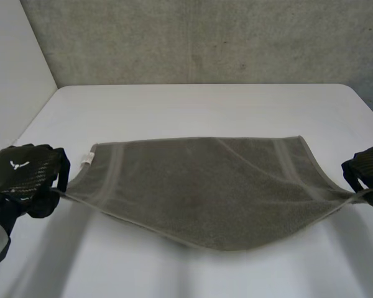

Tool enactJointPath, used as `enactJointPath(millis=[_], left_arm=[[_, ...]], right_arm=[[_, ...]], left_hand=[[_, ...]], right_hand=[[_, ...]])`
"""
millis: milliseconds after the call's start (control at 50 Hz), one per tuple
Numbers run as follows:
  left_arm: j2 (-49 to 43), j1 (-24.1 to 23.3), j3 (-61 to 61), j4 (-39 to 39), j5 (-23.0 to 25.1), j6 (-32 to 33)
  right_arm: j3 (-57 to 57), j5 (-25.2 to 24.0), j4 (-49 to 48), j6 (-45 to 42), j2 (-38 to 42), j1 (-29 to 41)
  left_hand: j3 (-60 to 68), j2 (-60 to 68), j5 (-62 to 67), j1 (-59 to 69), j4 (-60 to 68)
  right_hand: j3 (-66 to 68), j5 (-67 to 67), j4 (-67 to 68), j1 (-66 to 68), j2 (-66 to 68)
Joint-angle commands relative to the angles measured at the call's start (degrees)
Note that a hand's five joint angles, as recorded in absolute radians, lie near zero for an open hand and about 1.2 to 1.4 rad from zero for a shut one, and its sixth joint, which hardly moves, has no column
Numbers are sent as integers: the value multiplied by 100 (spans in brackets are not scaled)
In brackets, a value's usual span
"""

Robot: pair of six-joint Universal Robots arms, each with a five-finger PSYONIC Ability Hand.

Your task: Fold the towel.

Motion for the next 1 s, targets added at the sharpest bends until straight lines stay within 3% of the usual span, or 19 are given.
enactJointPath(millis=[20,100,220,320,360,400,580,800,1000], left_arm=[[-78,252,85,78,111,1],[-369,508,164,325,269,1],[-1511,824,428,1177,524,-25],[-3063,745,1225,1740,288,-25],[-3397,667,1463,1740,200,-25],[-3779,543,1755,1749,93,-34],[-5526,236,3388,1792,-188,-78],[-6564,60,4645,1836,-504,-78],[-6934,-46,5331,1836,-671,-78]], right_arm=[[-274,-420,110,-131,-114,-113],[-354,-438,-22,-104,27,-87],[-784,-166,-795,274,1126,168],[-1766,693,-1128,695,2397,878],[-1769,696,-1129,695,2400,880],[-2459,1002,-1365,800,3178,1239],[-3788,1161,-2139,1355,4438,1679],[-4870,1477,-2526,1337,5396,1908],[-5547,1618,-2535,1337,5827,1926]], left_hand=[[1031,1023,1107,1171,1016],[1031,1023,1107,1171,1016],[1031,1023,1107,1171,1016],[1031,1023,1107,1171,1016],[1031,1023,1107,1171,1016],[1031,1023,1107,1171,1016],[1031,1023,1107,1171,1016],[1031,1023,1107,1171,1016],[1031,1023,1107,1171,1016]], right_hand=[[349,303,324,321,364],[349,303,324,321,364],[349,303,324,321,364],[349,303,324,321,364],[349,303,324,321,364],[349,303,324,321,364],[349,303,324,321,364],[349,303,324,321,364],[349,303,324,321,364]])
